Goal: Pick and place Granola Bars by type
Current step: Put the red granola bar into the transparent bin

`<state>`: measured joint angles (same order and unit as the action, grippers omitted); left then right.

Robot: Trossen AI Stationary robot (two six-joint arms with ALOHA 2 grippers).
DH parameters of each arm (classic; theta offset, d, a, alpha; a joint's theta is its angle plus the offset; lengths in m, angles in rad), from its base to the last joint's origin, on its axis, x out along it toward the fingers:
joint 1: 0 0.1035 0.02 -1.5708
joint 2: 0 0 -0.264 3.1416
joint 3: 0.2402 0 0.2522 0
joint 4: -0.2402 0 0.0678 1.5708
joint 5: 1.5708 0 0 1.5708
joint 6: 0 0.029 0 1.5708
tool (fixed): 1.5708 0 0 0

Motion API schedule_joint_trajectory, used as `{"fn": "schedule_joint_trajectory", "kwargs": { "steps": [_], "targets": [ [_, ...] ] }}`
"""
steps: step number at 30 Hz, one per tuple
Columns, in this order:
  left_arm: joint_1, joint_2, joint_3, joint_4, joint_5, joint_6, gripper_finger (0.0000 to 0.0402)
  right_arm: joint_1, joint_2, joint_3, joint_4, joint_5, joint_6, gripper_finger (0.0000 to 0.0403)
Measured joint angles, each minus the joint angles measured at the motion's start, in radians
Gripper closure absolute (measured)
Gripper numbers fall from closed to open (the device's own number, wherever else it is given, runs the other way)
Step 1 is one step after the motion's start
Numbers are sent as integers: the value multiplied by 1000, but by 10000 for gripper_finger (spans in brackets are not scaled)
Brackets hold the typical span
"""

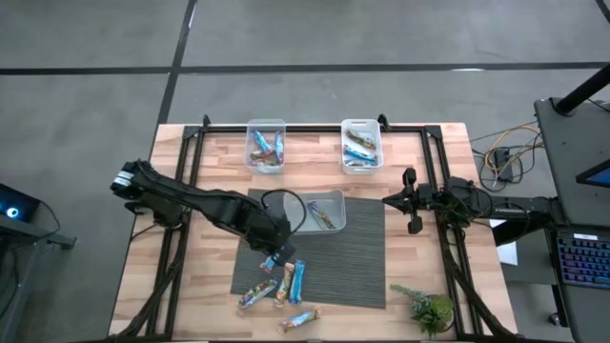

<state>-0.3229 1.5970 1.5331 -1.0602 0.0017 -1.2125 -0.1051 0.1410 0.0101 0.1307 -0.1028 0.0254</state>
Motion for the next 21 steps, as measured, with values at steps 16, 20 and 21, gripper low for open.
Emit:
{"fn": "schedule_joint_trajectory", "kwargs": {
  "steps": [16,20,21],
  "targets": [
    [-4,67,0,-5,2,-9,401,0,0,0,0,0,0,394],
    [-6,67,0,-5,-1,165,401,0,0,0,0,0,0,394],
    [-6,67,0,-5,-1,226,401,0,0,0,0,0,0,394]
  ]
}}
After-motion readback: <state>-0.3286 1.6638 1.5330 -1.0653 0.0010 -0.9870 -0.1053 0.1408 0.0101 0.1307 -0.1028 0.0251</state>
